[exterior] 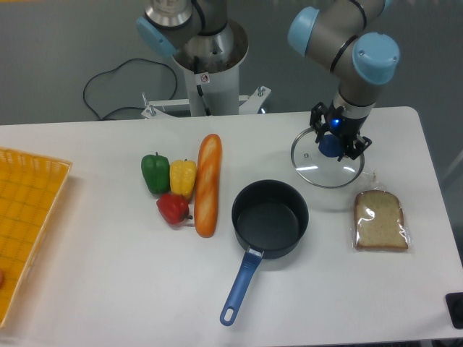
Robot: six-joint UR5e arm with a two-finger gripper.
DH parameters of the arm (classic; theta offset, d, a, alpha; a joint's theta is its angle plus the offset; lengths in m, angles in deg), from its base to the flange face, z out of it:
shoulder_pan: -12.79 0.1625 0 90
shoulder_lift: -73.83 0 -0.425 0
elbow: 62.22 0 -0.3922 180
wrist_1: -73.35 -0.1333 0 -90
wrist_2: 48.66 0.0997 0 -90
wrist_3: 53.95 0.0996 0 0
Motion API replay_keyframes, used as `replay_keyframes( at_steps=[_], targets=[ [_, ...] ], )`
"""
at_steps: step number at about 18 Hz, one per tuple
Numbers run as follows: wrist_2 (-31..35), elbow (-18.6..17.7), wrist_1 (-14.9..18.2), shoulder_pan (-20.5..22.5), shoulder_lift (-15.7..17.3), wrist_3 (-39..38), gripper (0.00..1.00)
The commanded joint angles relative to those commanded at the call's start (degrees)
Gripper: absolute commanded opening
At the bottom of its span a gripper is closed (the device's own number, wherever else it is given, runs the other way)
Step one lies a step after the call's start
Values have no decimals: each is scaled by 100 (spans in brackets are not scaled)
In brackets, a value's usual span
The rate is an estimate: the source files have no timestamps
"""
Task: Place the lid on the table
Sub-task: 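Lower the glass lid onto the table between saucepan and bread bag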
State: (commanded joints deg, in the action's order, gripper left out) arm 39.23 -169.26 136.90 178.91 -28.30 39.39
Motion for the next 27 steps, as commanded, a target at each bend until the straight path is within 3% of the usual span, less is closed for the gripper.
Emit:
replay_keyframes(
  at_steps=[6, 27],
  targets=[
    [0, -211, -282, 0, -17, 0, 62],
    [18, -308, -361, 44, -53, -17, 62]
  ],
)
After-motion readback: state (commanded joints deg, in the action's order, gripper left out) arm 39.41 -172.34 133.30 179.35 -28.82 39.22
